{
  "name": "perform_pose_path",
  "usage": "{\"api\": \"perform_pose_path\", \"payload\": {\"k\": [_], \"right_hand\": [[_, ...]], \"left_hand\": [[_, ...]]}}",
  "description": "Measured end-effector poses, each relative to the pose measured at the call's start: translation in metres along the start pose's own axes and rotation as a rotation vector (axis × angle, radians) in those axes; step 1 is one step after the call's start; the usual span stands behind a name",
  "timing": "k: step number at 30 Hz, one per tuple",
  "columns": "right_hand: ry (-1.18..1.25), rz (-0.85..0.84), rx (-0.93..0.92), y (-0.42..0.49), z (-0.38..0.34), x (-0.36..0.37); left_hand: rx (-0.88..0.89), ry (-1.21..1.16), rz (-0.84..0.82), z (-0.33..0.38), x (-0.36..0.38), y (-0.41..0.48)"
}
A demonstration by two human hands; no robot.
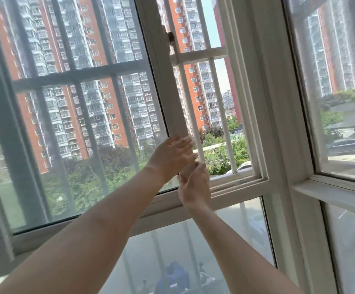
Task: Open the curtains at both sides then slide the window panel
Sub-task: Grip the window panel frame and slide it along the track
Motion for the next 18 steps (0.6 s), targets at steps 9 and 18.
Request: {"api": "perform_pose_path", "payload": {"k": [9,18], "right_hand": [[0.007,-0.024,-0.001,-0.014,-0.022,0.028],[0.03,-0.035,-0.025,-0.032,-0.048,0.057]], "left_hand": [[-0.009,-0.015,0.012,-0.026,-0.002,-0.037],[-0.002,0.005,-0.013,-0.053,0.008,-0.072]]}}
Point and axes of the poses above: each hand's wrist, its own y-axis towards the middle knuckle, its own x-axis out of the palm, z = x × y, the point moved 10 cm from there along y, towards the middle knuckle, and after that the axes turned 11 degrees about -x, right-handed, at the moved point
